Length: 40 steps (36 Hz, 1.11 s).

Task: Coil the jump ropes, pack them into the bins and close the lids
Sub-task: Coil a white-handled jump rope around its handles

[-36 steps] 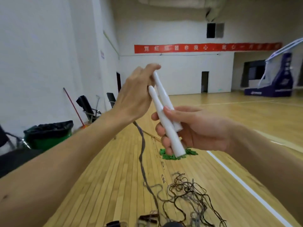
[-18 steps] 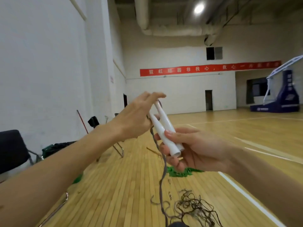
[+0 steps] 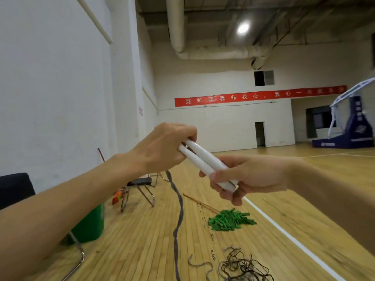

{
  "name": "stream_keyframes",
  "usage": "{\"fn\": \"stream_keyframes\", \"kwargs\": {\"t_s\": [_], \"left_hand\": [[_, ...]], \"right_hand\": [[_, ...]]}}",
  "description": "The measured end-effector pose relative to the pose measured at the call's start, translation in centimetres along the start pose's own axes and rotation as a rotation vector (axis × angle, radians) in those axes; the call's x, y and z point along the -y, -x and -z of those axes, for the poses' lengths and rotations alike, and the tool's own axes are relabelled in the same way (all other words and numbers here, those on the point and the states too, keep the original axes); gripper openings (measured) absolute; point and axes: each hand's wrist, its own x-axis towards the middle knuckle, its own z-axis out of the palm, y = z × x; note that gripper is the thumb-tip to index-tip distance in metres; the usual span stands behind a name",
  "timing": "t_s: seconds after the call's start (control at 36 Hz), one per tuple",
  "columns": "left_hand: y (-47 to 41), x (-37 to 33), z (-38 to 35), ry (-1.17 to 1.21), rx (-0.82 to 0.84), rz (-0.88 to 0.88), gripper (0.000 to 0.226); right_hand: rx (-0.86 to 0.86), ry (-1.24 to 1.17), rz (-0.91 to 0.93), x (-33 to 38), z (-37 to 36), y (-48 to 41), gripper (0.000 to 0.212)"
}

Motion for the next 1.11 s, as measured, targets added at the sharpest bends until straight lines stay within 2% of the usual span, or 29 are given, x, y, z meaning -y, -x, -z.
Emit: {"fn": "stream_keyframes", "kwargs": {"t_s": [0.11, 0.19, 0.36, 0.42, 0.5, 0.56, 0.64, 0.75, 0.86, 0.94, 1.03, 1.11], "left_hand": [[-0.1, 0.0, -0.2, 0.028, 0.033, 0.042, 0.025], [0.1, 0.4, -0.5, -0.084, 0.017, 0.017, 0.022], [-0.2, 1.1, 0.2, -0.261, 0.007, -0.120, 0.029], [-0.3, 1.2, 0.6, -0.279, -0.013, -0.169, 0.028], [-0.9, 1.3, 1.4, -0.273, -0.071, -0.212, 0.041], [-1.4, 1.1, 1.8, -0.257, -0.080, -0.214, 0.038], [-2.0, 0.7, 2.0, -0.113, -0.117, -0.087, 0.030], [-1.9, 0.5, 2.0, 0.206, -0.185, 0.197, 0.018], [-1.5, -0.4, 2.4, 0.721, -0.163, 0.441, 0.040], [-1.4, -1.0, 2.4, 1.055, -0.134, 0.542, 0.036], [-1.3, -1.3, 2.5, 1.131, -0.068, 0.570, 0.018], [-1.2, -1.3, 2.3, 1.097, -0.020, 0.559, 0.017]], "right_hand": [[-0.189, 0.375, -0.009, 1.3, 0.5, -0.2, 0.020], [-0.248, 0.536, 0.014, 1.7, 0.3, -0.5, 0.025], [-0.157, 0.355, 0.023, 2.1, -0.3, -0.7, 0.033], [-0.108, 0.232, 0.024, 2.3, -0.5, -0.8, 0.030], [-0.021, -0.032, 0.012, 2.2, -1.3, -1.0, 0.020], [0.071, -0.172, 0.017, 1.9, -2.0, -1.2, 0.014], [0.112, -0.270, 0.041, 1.9, -2.6, -1.5, 0.014], [-0.013, -0.264, 0.065, 2.5, -2.4, -1.4, 0.020], [-0.085, -0.167, 0.101, 3.0, -2.0, -1.0, 0.030], [-0.098, -0.150, 0.126, 3.3, -1.9, -0.6, 0.034], [-0.101, -0.132, 0.146, 3.7, -1.8, -0.3, 0.033], [-0.111, -0.137, 0.181, 4.1, -1.6, 0.1, 0.027]]}}
